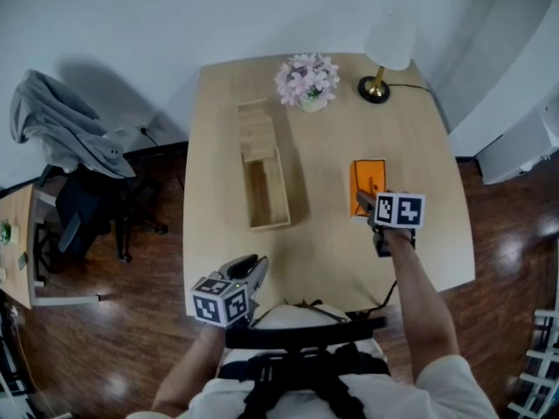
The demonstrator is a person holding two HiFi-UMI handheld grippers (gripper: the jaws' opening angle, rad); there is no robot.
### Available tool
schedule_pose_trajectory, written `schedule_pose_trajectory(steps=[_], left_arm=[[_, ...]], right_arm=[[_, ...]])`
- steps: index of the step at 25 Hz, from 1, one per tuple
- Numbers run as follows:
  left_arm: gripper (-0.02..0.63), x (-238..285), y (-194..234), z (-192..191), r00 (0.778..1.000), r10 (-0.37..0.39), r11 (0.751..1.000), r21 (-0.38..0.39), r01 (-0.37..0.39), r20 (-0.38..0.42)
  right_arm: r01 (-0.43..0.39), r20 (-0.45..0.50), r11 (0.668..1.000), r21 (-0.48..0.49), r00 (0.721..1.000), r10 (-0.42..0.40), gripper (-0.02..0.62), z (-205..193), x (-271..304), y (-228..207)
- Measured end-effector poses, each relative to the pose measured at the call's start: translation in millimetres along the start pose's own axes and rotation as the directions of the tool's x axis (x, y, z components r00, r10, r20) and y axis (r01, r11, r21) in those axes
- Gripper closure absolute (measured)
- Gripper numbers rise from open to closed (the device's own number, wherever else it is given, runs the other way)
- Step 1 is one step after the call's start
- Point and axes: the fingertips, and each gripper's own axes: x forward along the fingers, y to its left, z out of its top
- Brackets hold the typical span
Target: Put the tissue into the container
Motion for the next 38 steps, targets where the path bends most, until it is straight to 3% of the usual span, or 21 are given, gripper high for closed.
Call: schedule_pose_trajectory(steps=[21,38], left_arm=[[0.495,-36,48,2,0.999,-0.009,1.0,-0.003,0.009,0.039],[0.495,-52,73,-1,0.998,-0.002,1.0,-0.021,0.004,0.061]], right_arm=[[-0.023,0.021,1.0,-0.017,1.0,0.024,0.265,-4,8,78],[-0.098,0.058,0.994,-0.041,0.993,0.1,0.268,18,15,146]])
